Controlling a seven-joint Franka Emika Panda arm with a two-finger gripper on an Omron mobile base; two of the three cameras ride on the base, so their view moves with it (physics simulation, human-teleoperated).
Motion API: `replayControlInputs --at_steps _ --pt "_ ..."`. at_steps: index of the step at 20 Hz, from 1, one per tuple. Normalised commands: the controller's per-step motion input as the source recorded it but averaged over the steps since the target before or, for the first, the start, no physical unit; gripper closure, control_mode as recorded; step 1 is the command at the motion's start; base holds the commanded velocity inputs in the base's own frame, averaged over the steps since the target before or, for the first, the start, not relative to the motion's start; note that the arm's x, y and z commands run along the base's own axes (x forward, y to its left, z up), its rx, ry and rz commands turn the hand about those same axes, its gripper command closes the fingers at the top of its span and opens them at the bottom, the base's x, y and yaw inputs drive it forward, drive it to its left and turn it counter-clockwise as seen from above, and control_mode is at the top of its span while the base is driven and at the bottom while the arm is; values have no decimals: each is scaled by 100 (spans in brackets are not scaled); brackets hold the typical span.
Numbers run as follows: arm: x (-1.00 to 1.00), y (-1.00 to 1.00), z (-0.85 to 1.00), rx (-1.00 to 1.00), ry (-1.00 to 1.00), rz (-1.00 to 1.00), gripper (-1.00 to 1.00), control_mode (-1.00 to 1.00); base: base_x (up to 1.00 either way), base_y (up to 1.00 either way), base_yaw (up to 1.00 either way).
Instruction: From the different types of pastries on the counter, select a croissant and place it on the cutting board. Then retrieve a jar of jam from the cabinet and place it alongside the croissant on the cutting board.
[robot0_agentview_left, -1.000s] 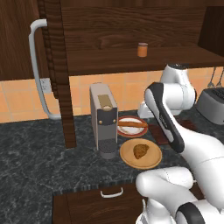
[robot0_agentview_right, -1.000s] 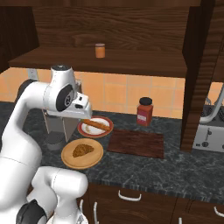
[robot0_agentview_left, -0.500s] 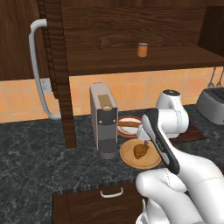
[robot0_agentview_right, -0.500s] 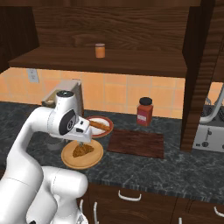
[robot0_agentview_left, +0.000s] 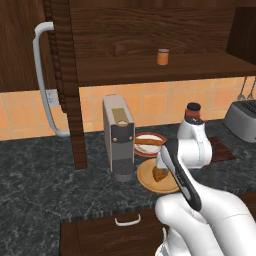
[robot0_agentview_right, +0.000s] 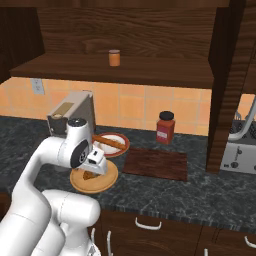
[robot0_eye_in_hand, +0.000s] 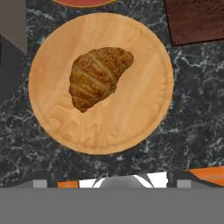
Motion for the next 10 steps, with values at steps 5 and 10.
replayControlInputs --at_steps 5,10 --pt "23 -3 0 2 -1 -27 -100 -100 0 0 0" --pt "45 0 0 3 -1 -15 -100 -100 0 0 0"
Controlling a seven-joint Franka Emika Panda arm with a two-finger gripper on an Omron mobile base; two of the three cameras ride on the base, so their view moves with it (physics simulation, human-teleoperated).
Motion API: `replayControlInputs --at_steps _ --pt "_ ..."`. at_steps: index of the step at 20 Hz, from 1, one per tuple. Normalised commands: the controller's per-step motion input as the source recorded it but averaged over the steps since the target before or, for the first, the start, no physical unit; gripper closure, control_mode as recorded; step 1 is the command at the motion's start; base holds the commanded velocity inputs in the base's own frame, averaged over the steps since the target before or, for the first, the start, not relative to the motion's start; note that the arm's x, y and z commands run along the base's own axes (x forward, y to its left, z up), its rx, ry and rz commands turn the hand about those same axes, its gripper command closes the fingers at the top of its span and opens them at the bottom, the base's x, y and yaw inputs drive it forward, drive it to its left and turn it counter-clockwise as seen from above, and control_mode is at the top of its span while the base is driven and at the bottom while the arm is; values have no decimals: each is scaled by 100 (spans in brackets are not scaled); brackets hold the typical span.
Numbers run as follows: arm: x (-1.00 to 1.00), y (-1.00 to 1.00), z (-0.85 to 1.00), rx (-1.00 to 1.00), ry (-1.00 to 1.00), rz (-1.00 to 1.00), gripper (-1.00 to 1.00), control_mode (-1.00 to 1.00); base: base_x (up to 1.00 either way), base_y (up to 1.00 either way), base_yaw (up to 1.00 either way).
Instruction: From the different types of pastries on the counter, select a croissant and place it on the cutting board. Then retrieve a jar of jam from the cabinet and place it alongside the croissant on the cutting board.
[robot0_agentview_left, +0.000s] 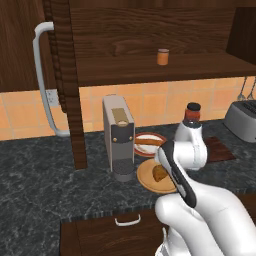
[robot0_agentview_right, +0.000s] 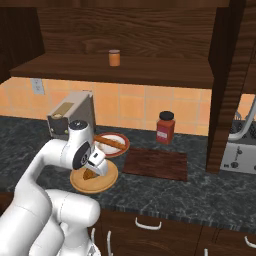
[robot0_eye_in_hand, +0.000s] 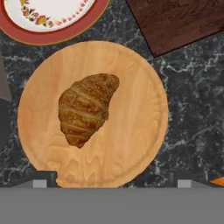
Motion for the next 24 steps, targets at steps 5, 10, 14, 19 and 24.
replayControlInputs --at_steps 5,10,14,19,24 --pt "12 11 0 7 2 -4 -100 -100 0 0 0" --pt "14 30 -8 0 1 -3 -100 -100 0 0 0" --pt "0 3 -30 0 0 0 -100 -100 0 0 0" --pt "0 0 -20 0 0 0 -100 -100 0 0 0" --pt "17 0 -24 0 0 0 -100 -100 0 0 0"
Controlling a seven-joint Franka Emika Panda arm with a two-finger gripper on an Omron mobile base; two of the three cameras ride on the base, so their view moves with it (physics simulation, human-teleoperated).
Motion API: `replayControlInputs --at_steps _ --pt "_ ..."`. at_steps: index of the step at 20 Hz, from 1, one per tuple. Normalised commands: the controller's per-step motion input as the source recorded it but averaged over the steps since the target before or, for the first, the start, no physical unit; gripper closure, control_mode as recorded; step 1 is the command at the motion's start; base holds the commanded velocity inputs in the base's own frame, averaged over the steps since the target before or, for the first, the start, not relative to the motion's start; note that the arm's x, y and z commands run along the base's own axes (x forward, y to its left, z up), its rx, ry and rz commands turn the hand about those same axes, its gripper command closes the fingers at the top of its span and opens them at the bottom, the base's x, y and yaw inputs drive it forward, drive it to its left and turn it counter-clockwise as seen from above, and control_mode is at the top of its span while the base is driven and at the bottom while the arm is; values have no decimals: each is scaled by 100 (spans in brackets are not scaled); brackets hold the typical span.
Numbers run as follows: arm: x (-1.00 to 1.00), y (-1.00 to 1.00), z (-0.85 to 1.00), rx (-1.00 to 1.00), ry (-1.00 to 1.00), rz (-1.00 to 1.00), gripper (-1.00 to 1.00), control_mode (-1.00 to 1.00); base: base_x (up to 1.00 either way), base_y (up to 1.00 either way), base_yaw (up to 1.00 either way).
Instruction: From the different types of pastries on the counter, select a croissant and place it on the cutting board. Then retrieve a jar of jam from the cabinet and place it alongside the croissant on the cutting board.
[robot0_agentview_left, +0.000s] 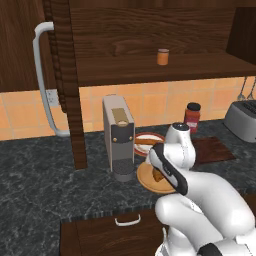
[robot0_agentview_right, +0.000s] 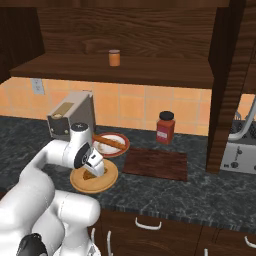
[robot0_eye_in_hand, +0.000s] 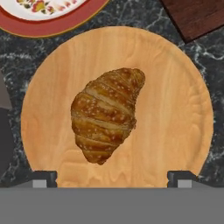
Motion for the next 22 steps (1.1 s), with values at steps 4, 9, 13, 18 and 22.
replayControlInputs --at_steps 4,9,13,18,22 --pt "27 0 -17 0 0 0 -100 -100 0 0 0" --pt "28 0 -22 0 0 0 -100 -100 0 0 0" --pt "5 0 -21 0 0 0 -100 -100 0 0 0" --pt "0 0 -23 0 0 0 -100 -100 0 0 0" --pt "0 0 -25 0 0 0 -100 -100 0 0 0"
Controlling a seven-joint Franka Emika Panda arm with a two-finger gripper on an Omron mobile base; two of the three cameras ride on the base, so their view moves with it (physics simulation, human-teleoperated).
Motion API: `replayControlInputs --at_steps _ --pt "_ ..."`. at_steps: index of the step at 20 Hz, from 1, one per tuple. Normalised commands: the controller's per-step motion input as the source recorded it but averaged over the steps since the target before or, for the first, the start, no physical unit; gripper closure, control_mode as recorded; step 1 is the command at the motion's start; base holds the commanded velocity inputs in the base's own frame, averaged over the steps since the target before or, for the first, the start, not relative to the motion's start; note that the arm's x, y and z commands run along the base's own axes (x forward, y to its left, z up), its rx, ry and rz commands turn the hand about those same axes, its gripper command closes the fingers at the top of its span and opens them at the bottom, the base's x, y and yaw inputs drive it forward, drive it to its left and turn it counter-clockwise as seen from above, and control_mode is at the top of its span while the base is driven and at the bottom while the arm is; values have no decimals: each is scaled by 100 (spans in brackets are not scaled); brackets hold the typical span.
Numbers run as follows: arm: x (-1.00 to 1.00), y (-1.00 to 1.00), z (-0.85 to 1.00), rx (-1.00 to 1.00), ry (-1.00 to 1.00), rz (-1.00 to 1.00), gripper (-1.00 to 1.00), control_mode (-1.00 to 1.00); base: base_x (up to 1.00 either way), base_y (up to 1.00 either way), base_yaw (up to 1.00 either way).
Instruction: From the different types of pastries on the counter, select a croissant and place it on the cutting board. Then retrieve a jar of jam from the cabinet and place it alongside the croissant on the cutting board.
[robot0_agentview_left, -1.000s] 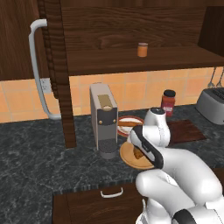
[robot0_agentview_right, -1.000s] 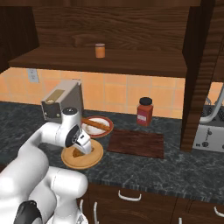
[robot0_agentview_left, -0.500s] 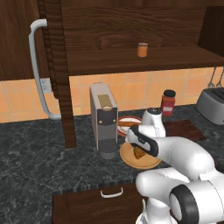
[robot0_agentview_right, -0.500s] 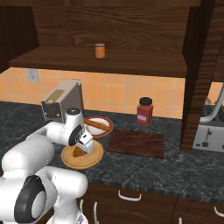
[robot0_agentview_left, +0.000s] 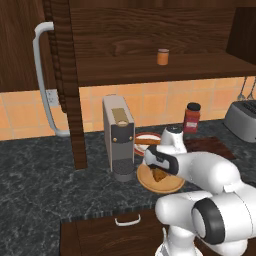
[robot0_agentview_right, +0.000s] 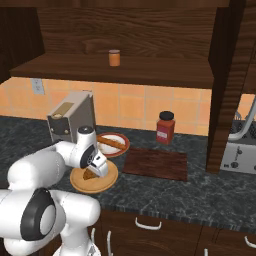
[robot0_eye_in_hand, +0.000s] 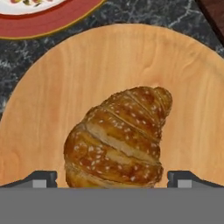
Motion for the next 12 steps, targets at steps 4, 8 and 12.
replayControlInputs --at_steps 4,8,12 --pt "0 0 -24 0 0 0 -100 -100 0 0 0" --pt "0 0 -29 0 0 0 -100 -100 0 0 0" --pt "0 0 -22 0 0 0 -100 -100 0 0 0"
